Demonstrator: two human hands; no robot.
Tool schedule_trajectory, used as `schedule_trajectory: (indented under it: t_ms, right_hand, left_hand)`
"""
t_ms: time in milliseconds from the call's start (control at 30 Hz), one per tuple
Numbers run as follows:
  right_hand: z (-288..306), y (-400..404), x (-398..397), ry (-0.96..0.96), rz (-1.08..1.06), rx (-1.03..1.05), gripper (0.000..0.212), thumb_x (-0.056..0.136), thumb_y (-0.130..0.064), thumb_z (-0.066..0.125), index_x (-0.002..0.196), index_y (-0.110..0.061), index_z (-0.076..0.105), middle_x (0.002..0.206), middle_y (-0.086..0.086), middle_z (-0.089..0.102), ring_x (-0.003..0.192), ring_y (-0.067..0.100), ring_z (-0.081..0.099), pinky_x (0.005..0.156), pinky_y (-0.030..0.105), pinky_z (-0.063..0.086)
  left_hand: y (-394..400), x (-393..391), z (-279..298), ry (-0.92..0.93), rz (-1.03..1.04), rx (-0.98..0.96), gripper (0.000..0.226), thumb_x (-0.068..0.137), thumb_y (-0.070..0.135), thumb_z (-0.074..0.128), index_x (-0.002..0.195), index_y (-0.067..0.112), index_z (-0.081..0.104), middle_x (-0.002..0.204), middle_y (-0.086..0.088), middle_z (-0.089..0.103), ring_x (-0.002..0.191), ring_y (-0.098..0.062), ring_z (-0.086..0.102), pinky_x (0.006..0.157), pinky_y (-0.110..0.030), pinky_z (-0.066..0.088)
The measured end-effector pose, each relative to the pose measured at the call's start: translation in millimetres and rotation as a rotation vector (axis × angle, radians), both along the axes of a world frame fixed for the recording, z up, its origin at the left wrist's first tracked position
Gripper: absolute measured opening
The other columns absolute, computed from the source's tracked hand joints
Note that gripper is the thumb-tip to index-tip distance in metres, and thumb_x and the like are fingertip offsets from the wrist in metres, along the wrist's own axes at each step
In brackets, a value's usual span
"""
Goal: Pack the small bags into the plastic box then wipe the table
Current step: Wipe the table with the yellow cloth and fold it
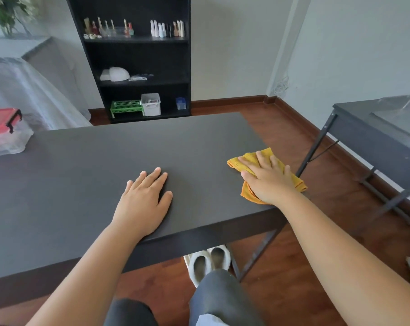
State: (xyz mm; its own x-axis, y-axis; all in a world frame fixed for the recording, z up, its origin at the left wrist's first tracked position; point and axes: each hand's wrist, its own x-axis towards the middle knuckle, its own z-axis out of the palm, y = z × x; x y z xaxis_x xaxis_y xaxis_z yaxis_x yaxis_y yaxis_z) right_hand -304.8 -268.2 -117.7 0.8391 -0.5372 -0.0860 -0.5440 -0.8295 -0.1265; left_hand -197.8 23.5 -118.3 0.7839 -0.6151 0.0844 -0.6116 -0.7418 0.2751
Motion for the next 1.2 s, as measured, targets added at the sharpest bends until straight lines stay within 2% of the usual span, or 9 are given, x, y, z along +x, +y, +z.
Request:
schedule_trajectory:
  t_ms: [200, 300, 400, 500, 633, 733, 833, 967, 1200]
  right_hand:
    - [28.4, -6.6, -3.8, -0.174, -0.083, 0.253, 0.053, 0.083, -0.071, 0.020, 0.135, -0.064, 0.024, 0.156, -0.007, 0.028, 0.146, 0.023, 0.013, 0.109, 0.062, -0.008]
    - [50.8, -32.5, 3.3, -0.504, -0.152, 0.326, 0.050, 0.087, -0.057, 0.036, 0.136, -0.048, 0.041, 0.144, -0.007, 0.048, 0.134, 0.021, 0.041, 0.111, 0.049, 0.022]
    - [49.1, -54.0, 13.5, -0.282, -0.060, 0.276, 0.046, 0.091, -0.042, 0.048, 0.137, -0.037, 0.048, 0.149, 0.000, 0.041, 0.130, 0.026, 0.044, 0.100, 0.040, 0.039]
    - [32.6, -65.6, 15.9, -0.022, -0.043, 0.225, 0.047, 0.091, -0.051, 0.049, 0.137, -0.041, 0.046, 0.156, 0.004, 0.026, 0.140, 0.034, 0.020, 0.111, 0.049, 0.022]
    - [26.3, -70.2, 7.6, -0.132, -0.081, 0.225, 0.036, 0.084, -0.059, 0.055, 0.114, -0.039, 0.057, 0.138, 0.003, 0.044, 0.127, 0.035, 0.032, 0.099, 0.046, 0.032]
    - [28.4, -67.5, -0.7, -0.218, -0.064, 0.238, 0.023, 0.082, -0.054, 0.064, 0.087, -0.033, 0.056, 0.110, -0.001, 0.053, 0.108, 0.031, 0.045, 0.083, 0.039, 0.037]
    - [36.0, -64.0, -11.6, -0.364, 0.016, 0.252, 0.023, 0.078, -0.036, 0.074, 0.073, -0.029, 0.053, 0.090, -0.005, 0.061, 0.086, 0.023, 0.056, 0.067, 0.033, 0.042]
    - [54.4, -58.4, -29.4, -0.588, -0.009, 0.383, 0.023, 0.075, -0.025, 0.078, 0.080, -0.035, 0.057, 0.068, -0.012, 0.063, 0.061, 0.005, 0.058, 0.052, 0.023, 0.040]
    - [115.7, -33.6, -52.0, -1.025, 0.088, 1.053, 0.033, 0.069, -0.007, 0.078, 0.098, -0.020, 0.070, 0.089, -0.002, 0.076, 0.090, 0.015, 0.070, 0.077, 0.025, 0.054]
  left_hand:
    - [-11.4, -4.6, 13.9, -0.017, -0.069, 0.017, 0.050, 0.095, 0.036, 0.034, 0.144, 0.027, 0.038, 0.155, 0.004, 0.029, 0.143, -0.024, 0.018, 0.114, -0.042, 0.018]
    - [-37.6, -9.8, 23.1, -0.031, -0.175, -0.004, 0.048, 0.094, 0.038, 0.037, 0.141, 0.029, 0.042, 0.152, 0.004, 0.033, 0.141, -0.022, 0.021, 0.112, -0.040, 0.020]
    - [-76.3, -13.1, 26.9, 0.015, -0.234, 0.003, 0.047, 0.096, 0.043, 0.035, 0.138, 0.026, 0.047, 0.151, 0.001, 0.036, 0.140, -0.024, 0.022, 0.112, -0.040, 0.020]
    - [-113.9, -11.9, 25.1, 0.089, -0.208, 0.032, 0.054, 0.095, 0.055, 0.028, 0.136, 0.026, 0.050, 0.151, -0.003, 0.034, 0.141, -0.030, 0.020, 0.114, -0.043, 0.019]
    - [-153.8, -13.5, 25.2, 0.218, -0.104, -0.061, 0.064, 0.086, 0.070, 0.031, 0.127, 0.028, 0.057, 0.140, -0.004, 0.044, 0.131, -0.032, 0.030, 0.105, -0.045, 0.032]
    - [-174.1, -18.4, 29.5, 0.254, 0.011, -0.123, 0.043, 0.080, 0.064, 0.050, 0.103, 0.030, 0.062, 0.117, 0.002, 0.052, 0.114, -0.031, 0.038, 0.089, -0.040, 0.035]
    - [-181.3, -24.0, 36.0, 0.394, 0.095, -0.263, 0.009, 0.071, 0.037, 0.059, 0.075, 0.031, 0.055, 0.090, 0.009, 0.058, 0.099, -0.026, 0.043, 0.077, -0.037, 0.027]
    - [-174.1, -27.0, 43.6, 0.576, 0.084, -0.532, 0.022, 0.072, 0.027, 0.064, 0.088, 0.034, 0.050, 0.082, 0.014, 0.055, 0.083, -0.015, 0.057, 0.077, -0.034, 0.041]
    - [-143.0, -29.8, 94.9, 0.831, -0.140, -1.194, 0.012, 0.084, 0.009, 0.066, 0.092, 0.016, 0.069, 0.077, 0.010, 0.070, 0.068, 0.003, 0.064, 0.059, -0.012, 0.047]
